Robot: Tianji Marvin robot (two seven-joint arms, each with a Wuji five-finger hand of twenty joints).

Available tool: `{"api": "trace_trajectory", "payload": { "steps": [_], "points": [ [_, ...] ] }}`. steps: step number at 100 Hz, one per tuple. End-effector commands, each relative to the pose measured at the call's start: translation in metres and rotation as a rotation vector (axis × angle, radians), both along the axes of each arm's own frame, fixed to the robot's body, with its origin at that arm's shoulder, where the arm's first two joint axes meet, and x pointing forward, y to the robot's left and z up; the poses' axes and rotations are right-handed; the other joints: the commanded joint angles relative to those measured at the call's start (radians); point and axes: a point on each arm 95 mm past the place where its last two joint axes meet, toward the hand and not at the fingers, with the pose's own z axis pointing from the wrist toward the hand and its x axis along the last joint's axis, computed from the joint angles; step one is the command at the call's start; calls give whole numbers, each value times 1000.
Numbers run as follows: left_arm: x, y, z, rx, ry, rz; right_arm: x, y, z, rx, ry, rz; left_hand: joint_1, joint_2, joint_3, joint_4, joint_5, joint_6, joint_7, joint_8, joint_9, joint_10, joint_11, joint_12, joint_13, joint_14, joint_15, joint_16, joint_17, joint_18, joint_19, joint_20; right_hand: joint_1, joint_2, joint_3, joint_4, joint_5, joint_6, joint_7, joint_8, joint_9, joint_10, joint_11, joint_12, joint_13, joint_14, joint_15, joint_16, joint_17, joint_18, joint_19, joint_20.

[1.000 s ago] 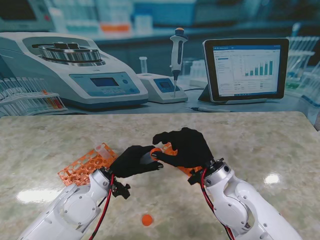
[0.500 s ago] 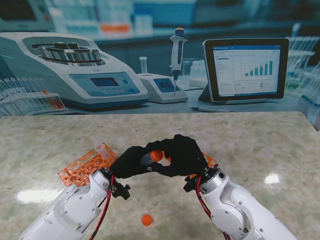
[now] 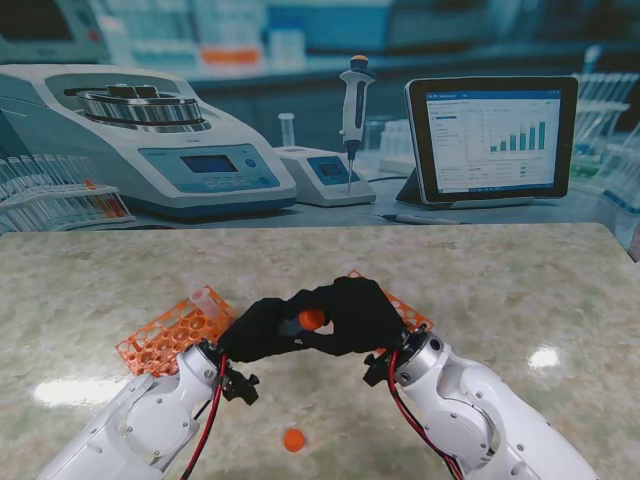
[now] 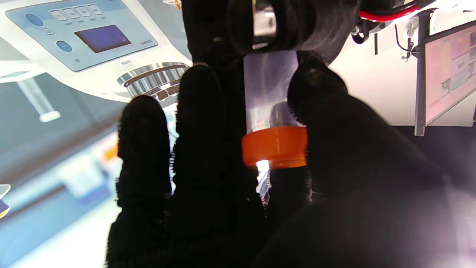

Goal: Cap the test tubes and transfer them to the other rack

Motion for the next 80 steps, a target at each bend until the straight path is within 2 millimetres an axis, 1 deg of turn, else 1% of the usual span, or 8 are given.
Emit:
{"api": "trace_trajectory", "payload": {
  "steps": [1,7,16,30,35,46,60,80],
  "points": [
    [-2,-7,12,-24,-31,-20,-3,3,-13,-28,39,21,38,50,3,2,3,-14,44,37,1,-54,0,27,7,-24,9,7,30,-45,89,9,104,79,108,22,-2,-65,100,-1,42,-67,-60,-21,34,-13,-9,-2,23,-14,3,-9],
    [-2,-7,12,-25,-32,-21,-2,3,-13,-28,56,34,39,50,3,2,3,-14,44,37,1,-54,0,27,7,-24,9,7,30,-44,89,9,111,118,170,33,13,-64,107,23,45,-65,-40,-5,41,-4,12,6,35,-11,20,-5],
    [-3,-7,12,-26,-33,-22,-2,3,-13,-38,70,46,38,51,2,1,1,-15,43,37,-1,-53,-1,27,5,-23,8,8,27,-44,88,10,103,164,262,51,49,-54,49,131,29,-61,25,57,65,-6,75,50,75,-27,57,9],
    [-4,-8,12,-28,-32,-23,0,3,-12,-40,90,74,36,51,1,0,1,-15,42,37,-2,-53,-2,27,1,-21,6,8,20,-42,85,11,80,163,379,59,110,-63,18,266,39,-74,102,143,82,-17,195,141,128,-40,97,44],
    [-4,-8,12,-29,-32,-24,1,3,-12,-36,95,82,35,51,0,-1,1,-16,42,37,-4,-52,-4,26,-1,-19,4,8,13,-39,82,11,62,148,424,71,142,-72,21,294,60,-84,121,162,86,-18,249,165,149,-37,114,61],
    [-5,-8,12,-31,-31,-23,4,3,-11,-25,93,94,30,53,-3,-4,-2,-19,38,35,-8,-52,-10,23,-9,-14,-3,7,1,-33,74,12,4,88,520,116,231,-118,36,322,135,-111,133,160,96,-22,364,178,197,-44,173,97],
    [-5,-7,13,-34,-34,-21,7,3,-10,-17,91,106,22,54,-3,-5,-9,-32,25,26,-14,-54,-29,10,-17,-5,-29,1,-21,-15,45,14,-13,38,579,118,276,-141,49,341,170,-120,136,162,97,-27,420,165,211,-40,211,106],
    [-5,-7,13,-35,-34,-19,7,3,-7,3,90,122,-11,42,-4,-15,-30,-75,-19,-40,-32,-45,-83,-42,-35,20,-119,-19,-78,23,-44,20,-18,27,605,120,295,-149,58,364,185,-124,140,168,97,-31,444,157,216,-38,228,103]
  ]
}}
